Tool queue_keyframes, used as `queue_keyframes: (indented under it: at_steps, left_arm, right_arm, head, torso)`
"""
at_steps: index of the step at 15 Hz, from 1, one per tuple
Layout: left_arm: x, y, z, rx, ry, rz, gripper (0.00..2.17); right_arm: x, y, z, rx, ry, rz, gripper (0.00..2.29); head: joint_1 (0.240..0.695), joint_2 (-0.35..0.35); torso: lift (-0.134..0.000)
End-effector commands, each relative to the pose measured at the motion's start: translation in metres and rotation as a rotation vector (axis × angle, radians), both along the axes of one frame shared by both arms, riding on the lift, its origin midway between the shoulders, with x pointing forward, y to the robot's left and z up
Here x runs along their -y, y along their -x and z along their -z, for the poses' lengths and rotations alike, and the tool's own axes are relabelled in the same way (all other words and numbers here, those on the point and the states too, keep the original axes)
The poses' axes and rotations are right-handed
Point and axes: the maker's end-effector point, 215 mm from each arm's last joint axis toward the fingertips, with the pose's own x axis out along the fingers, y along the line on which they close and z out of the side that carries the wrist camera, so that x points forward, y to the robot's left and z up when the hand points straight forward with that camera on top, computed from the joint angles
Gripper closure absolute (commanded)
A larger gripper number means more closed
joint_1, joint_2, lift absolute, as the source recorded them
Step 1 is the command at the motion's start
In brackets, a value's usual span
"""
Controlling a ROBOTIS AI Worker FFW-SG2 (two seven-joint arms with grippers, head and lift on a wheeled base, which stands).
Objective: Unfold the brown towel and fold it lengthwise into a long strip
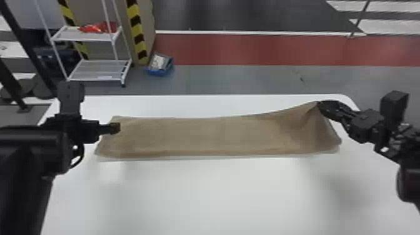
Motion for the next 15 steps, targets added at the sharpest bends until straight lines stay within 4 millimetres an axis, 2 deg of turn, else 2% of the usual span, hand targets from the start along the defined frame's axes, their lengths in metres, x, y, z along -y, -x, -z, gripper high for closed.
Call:
queue_keyframes:
  at_steps: [1,5,6,7,9,13,14,15]
  left_arm:
    - [-0.006,0.001,0.005,0.021,0.085,0.005,0.22]
    - [-0.007,0.003,0.018,0.024,0.086,0.026,0.33]
    - [-0.006,0.001,0.019,0.037,0.08,0.037,0.34]
    - [-0.003,0.0,0.021,0.042,0.089,0.052,0.44]
    - [0.002,-0.001,0.022,0.054,0.101,0.069,0.6]
    - [0.008,0.0,0.026,0.044,0.09,0.084,0.61]
    - [0.009,0.0,0.026,0.043,0.089,0.085,0.66]
    - [0.008,0.0,0.027,0.041,0.091,0.083,0.84]
  right_arm:
    - [-0.004,0.002,0.005,-0.008,0.001,-0.01,1.04]
    - [-0.005,0.008,0.006,-0.008,-0.012,-0.006,1.04]
    - [-0.003,0.011,0.008,-0.007,-0.023,0.003,0.76]
    - [-0.002,0.013,0.005,0.004,-0.031,0.007,0.48]
    - [0.002,0.017,0.008,-0.003,-0.032,0.015,0.48]
    - [0.007,0.021,0.011,-0.011,-0.032,0.019,0.48]
    - [0.007,0.023,0.013,-0.014,-0.035,0.02,0.48]
    - [0.007,0.022,0.009,-0.006,-0.035,0.02,0.48]
  head:
    - [0.695,-0.011]
    - [0.695,0.003]
    - [0.695,0.003]
    - [0.695,0.002]
    - [0.695,-0.002]
    - [0.695,-0.013]
    - [0.695,-0.015]
    - [0.695,-0.018]
  torso:
    - [-0.113]
    - [-0.113]
    - [-0.113]
    - [-0.113]
    - [-0.113]
    - [-0.113]
    - [-0.113]
    - [-0.113]
